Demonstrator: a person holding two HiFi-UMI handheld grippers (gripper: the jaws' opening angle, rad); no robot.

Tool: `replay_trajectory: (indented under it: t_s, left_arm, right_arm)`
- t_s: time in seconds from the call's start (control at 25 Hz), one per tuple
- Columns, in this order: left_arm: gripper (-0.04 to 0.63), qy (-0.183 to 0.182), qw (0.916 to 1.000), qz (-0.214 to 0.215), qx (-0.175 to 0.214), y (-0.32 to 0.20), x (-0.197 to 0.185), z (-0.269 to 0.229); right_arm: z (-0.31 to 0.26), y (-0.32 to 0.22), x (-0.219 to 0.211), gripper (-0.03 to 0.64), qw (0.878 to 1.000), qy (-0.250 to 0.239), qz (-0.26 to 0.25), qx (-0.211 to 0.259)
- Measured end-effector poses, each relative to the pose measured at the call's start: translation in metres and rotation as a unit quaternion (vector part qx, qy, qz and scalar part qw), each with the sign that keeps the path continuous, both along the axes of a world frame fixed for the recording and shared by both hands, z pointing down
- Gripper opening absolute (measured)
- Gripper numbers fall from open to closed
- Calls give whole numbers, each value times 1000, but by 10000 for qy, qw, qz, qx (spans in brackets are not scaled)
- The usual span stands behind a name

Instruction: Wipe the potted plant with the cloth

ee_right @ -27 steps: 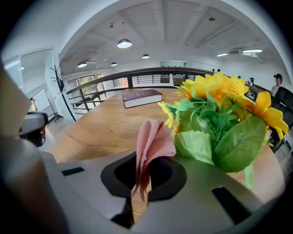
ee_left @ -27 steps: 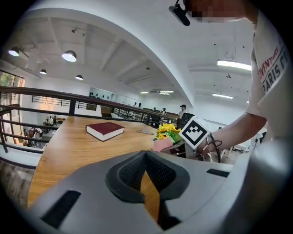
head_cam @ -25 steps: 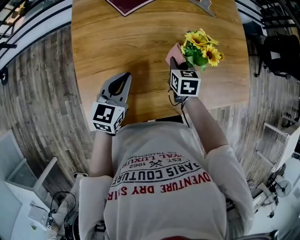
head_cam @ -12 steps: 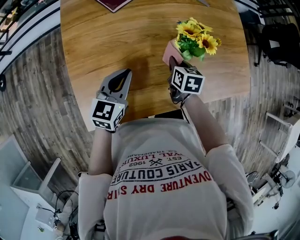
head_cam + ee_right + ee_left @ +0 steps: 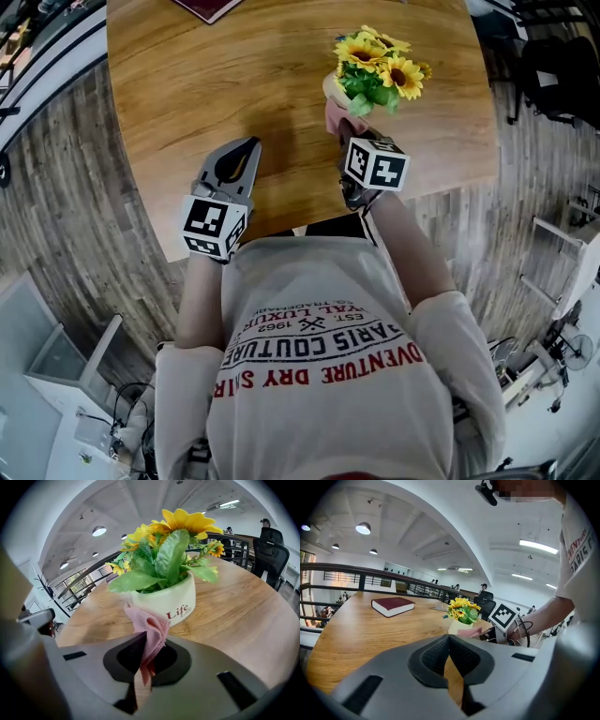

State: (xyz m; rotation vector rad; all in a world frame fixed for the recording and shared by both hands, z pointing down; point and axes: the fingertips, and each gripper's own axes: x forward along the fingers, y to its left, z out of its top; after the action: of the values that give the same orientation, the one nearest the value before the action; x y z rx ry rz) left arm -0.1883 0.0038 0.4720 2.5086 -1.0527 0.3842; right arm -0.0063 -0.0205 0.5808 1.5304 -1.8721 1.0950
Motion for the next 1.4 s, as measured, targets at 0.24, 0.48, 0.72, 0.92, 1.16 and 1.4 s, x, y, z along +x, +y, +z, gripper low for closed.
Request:
replay_trajectory:
  t_s: [0.24,0.48,0.72,0.92,1.16,1.4]
  left_arm:
    - [15,104,9999,26,13,-1,29,-4]
    - [18,-34,9998,101,158,1,69,0]
    - [310,-94,9997,158,146,-5,116,17]
    - [415,-313,9986,136,413,-33,145,33]
    - [481,-628,9953,516,523,-59,172,53]
    - [535,-1054,9854,1179,630,-72,194,71]
  right_arm:
    - [-7,18,22,37,9991,163,-384,-63]
    - [-16,24,57,37,9926,587,-1066,3]
    - [-20,9,106,37,9825,1040,-1536,182]
    - [-14,-12,141,37,9773,1193,-1738,221]
    - [-3,-35,163,37,9755,1047,-1922,235]
    - [4,-49,169,37,9744,930,-2036,190]
